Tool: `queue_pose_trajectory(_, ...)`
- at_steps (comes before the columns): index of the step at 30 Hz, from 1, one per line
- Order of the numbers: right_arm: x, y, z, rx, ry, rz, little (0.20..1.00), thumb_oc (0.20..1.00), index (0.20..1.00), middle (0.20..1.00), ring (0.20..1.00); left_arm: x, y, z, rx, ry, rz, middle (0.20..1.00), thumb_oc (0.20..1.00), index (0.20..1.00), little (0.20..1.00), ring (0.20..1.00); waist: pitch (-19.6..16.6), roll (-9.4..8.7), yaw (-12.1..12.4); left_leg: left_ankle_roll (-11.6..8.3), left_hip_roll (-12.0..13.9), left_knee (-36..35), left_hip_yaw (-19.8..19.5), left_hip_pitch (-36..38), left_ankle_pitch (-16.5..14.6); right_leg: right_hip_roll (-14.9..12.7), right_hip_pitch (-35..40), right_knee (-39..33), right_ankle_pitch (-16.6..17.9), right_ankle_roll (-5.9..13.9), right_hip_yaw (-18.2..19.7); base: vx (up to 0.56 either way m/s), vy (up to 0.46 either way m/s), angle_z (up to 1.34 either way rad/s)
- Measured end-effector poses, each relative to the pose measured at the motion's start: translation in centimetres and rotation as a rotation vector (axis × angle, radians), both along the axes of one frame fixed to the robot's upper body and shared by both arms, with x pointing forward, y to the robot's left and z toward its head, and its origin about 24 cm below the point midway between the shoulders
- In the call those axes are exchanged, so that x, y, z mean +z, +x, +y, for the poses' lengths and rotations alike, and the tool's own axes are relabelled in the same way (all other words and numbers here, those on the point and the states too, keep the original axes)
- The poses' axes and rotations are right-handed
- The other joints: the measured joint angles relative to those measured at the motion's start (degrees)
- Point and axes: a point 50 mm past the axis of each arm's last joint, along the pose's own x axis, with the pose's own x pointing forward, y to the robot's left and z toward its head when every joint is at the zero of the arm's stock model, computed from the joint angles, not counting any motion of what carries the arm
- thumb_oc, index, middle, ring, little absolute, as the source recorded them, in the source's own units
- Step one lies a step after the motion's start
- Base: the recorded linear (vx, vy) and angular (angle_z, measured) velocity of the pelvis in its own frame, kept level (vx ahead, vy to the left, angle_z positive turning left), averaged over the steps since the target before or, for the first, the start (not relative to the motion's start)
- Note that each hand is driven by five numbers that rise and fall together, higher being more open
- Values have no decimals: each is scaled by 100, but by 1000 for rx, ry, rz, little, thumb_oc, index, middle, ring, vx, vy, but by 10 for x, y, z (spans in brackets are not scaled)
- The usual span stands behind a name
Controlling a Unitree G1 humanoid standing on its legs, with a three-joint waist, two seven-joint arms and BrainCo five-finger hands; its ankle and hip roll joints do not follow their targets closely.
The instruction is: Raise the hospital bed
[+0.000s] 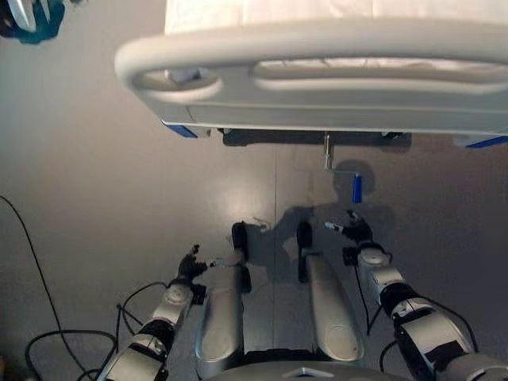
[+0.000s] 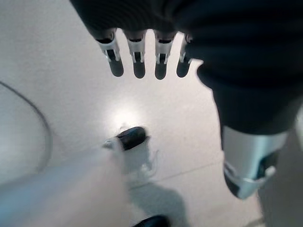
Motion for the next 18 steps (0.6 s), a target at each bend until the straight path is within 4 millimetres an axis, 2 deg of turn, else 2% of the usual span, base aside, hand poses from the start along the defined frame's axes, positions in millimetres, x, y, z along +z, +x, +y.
queue_pose_trajectory(1,10,5,-1,-7,-1,-49,1000,1000,1000,1000,1000,9,7,-2,11,-17,-55,1000,1000,1000,1000,1000,18,6,3,-6,4,120,-33,-203,3,-25,-232,187,-45,-23,4,-98,-50,9)
queue_pose_trajectory(6,20,9,-7,-59,0,-93,1000,1000,1000,1000,1000,15,10,-1,51,-35,-99,1000,1000,1000,1000,1000,28,1,-31,-42,32,365,-113,-561,-46,-8,-582,457,-116,-61,0,-59,-27,3)
queue_pose_trajectory(9,35,18,-17,-122,8,-151,1000,1000,1000,1000,1000,20,11,4,100,-36,-126,1000,1000,1000,1000,1000,27,1,-28,-50,51,540,-114,-1147,-13,-9,-1176,619,-41,-101,-2,-26,-17,-4)
queue_pose_trajectory(18,60,29,-27,-193,39,-248,1000,1000,1000,1000,1000,18,5,12,182,-62,-133,1000,1000,1000,1000,1000,79,-9,-4,-57,62,645,-179,-1699,30,-27,-1650,646,-15,-116,-99,8,-12,4)
